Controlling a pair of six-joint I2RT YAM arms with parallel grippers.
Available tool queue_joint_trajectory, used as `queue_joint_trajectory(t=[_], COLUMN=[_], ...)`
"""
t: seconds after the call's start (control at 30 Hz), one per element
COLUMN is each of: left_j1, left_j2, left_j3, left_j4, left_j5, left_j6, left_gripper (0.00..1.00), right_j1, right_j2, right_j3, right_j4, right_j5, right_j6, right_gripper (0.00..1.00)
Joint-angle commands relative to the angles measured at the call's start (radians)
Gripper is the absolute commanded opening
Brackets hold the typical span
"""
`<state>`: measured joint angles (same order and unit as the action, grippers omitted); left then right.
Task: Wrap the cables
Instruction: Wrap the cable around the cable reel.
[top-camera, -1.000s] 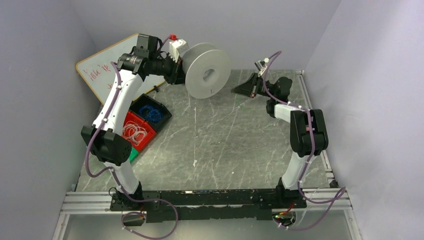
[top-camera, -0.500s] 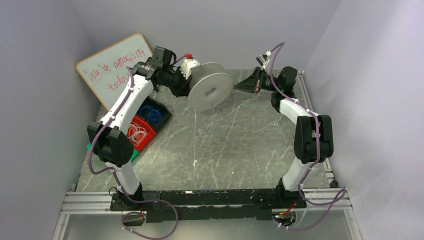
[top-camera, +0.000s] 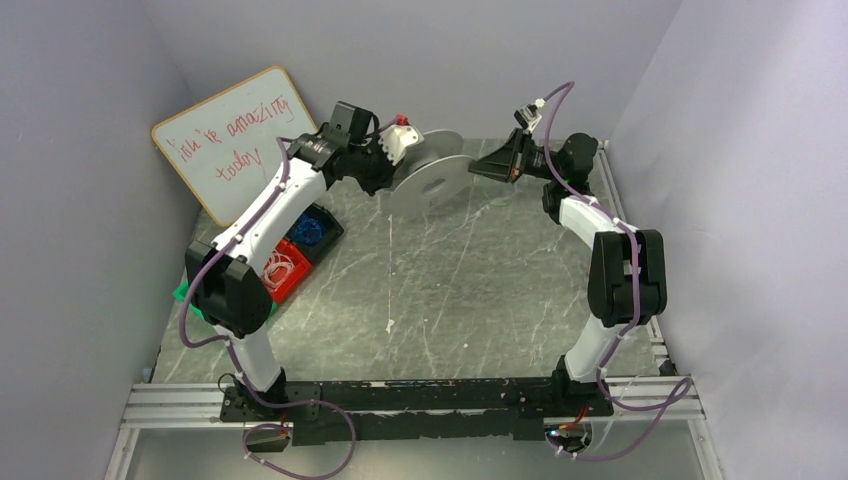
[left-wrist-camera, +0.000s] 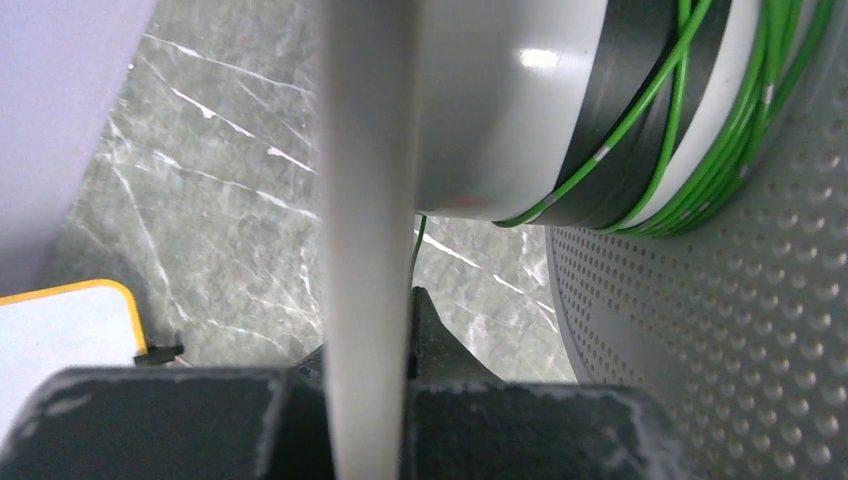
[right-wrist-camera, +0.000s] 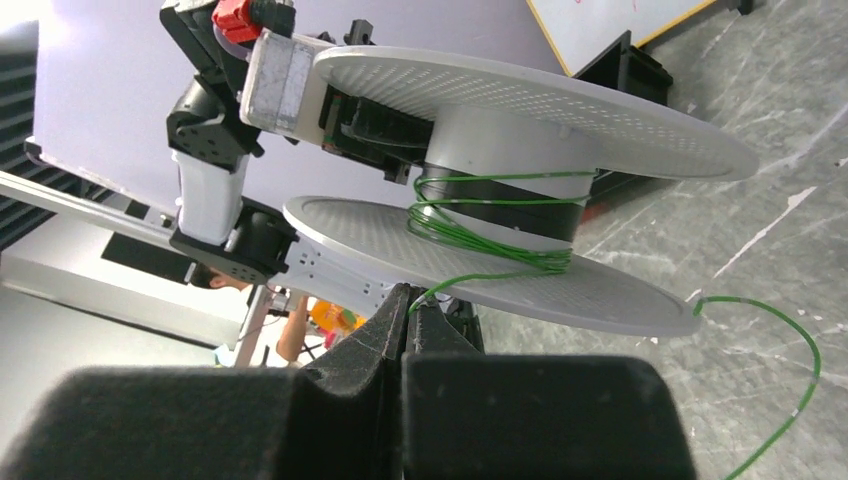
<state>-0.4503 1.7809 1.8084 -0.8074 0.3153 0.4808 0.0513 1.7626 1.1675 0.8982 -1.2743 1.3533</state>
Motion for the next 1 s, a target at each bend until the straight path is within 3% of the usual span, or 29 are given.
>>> queue_joint_trajectory(t=[0.0,0.53,0.97], left_j1=[0.003,-0.033,-0.048], left_j2=[-0.025,0.019,0.120], left_j3=[-0.009,0.016,0.132], left_j4=[0.026,0.029,-0.026], left_j5=[-0.245,-0.252,-0.314], left_j6=[-0.039,-0.104,-0.250], left_gripper=[0.02,0.02,0.02], right_j1=[-0.004,0.106,0.190], right_j2=[-0.056,-0.073,-0.074], right_j3=[0.075,0.085,0.084], right_j4=[0.175,0.233,0.144], right_j5=[-0.002,-0.027,-0.059], right_j6=[0.093,0.107,-0.007], right_gripper=[0.00,0.09,0.10])
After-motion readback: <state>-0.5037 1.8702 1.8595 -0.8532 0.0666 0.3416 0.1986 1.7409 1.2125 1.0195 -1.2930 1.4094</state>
